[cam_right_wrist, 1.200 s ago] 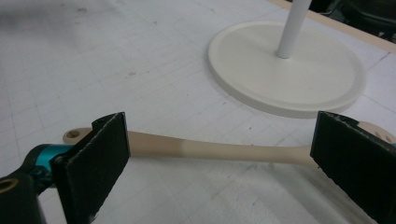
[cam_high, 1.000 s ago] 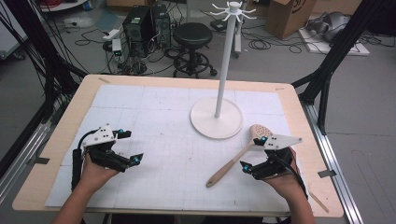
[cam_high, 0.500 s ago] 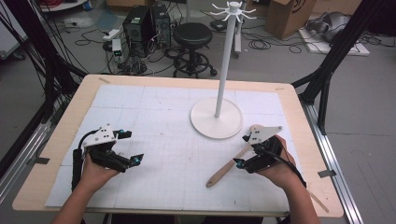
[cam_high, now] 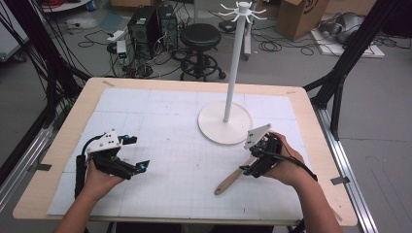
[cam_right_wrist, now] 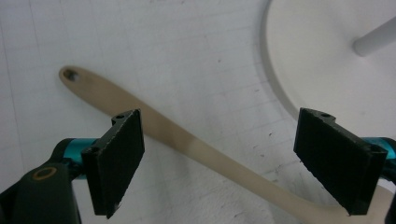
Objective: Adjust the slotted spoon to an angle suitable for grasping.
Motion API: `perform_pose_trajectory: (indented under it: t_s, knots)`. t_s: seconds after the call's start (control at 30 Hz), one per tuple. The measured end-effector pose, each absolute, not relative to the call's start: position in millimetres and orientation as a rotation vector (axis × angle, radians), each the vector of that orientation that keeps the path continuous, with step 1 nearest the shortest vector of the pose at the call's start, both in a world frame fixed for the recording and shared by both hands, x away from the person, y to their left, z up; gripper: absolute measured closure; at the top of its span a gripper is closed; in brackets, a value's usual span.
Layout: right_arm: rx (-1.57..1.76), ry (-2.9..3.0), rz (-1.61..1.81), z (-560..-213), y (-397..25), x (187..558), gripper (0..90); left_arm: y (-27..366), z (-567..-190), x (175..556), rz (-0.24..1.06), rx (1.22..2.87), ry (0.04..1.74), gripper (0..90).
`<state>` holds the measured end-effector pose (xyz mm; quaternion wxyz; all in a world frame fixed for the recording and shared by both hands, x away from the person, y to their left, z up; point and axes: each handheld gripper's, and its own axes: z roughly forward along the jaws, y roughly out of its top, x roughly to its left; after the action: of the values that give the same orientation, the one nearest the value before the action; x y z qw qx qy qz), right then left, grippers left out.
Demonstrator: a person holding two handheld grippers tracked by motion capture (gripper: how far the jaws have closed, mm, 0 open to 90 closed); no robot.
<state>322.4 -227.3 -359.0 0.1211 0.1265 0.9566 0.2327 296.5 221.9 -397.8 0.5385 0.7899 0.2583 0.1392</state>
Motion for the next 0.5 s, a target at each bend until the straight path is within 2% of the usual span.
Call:
perform_pose_trajectory:
  t_s: [0.27,0.5]
  knots:
    - [0.34,2.842,0.615,-360.2,-217.5,327.8,15.5,220.7,-398.7,296.6,0.331,1.886,0.614,1.8]
    - [0.327,2.913,0.534,-378.7,-213.1,332.7,15.6,220.3,-398.9,296.7,0.335,1.892,0.613,1.7]
